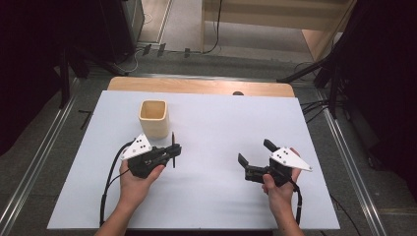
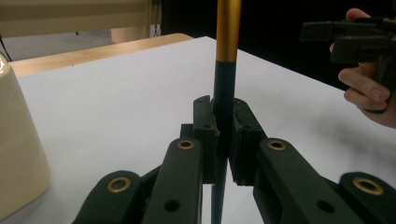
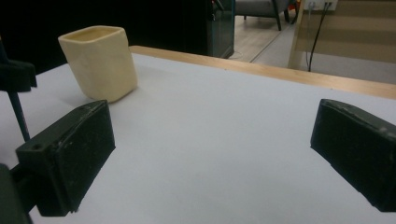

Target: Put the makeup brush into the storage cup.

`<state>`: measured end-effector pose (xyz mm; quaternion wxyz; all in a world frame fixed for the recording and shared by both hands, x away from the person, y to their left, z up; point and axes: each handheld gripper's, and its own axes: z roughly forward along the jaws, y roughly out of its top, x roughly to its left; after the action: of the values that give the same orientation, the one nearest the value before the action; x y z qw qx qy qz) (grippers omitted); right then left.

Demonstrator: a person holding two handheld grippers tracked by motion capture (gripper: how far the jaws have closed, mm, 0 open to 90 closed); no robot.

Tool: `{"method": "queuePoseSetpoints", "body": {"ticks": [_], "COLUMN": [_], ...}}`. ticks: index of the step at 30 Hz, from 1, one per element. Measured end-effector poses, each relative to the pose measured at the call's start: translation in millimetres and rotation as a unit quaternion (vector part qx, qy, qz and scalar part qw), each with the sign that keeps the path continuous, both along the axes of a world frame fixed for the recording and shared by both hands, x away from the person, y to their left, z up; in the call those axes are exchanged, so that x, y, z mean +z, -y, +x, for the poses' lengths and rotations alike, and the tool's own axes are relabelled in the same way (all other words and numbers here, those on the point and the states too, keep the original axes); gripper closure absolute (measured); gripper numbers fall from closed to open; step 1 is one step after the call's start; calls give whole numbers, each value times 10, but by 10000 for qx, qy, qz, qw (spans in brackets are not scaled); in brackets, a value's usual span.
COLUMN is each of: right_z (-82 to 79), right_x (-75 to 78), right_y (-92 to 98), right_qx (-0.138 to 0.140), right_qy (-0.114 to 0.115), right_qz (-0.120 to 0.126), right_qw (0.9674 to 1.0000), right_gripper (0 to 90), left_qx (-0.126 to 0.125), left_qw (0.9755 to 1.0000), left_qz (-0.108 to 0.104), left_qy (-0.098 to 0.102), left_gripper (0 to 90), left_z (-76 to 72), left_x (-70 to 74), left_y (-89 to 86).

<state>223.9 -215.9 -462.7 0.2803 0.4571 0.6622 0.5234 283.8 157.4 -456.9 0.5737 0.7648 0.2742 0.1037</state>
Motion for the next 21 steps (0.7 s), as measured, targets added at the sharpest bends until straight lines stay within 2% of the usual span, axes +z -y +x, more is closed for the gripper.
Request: {"method": "queuePoseSetpoints", "body": {"ticks": [5,10,12,21], "right_z": [-91,-159,-202,-306], "right_x": [-78,-113,-124,-200], "right_y": [117,235,296,464], "right_qx": [-159,-167,-194,-394], "right_qy": [-23,-78,-66,-126], "right_qz": [-54,13,-71,-171], "right_qw": [9999,9998,9998,9990], "right_gripper": [61,64,63,60], "left_qx": [60,153,186,443], "left_qw": [10000,9999,9998,9989], "left_qz": [-16,-12,-15,37], "left_qy": [-7,33,41,171], "left_gripper": [844,844,844,844], "left_z": [16,56,71,129], "left_x": [13,51,66,193], "left_y": [-27,-86,-108,-225]}}
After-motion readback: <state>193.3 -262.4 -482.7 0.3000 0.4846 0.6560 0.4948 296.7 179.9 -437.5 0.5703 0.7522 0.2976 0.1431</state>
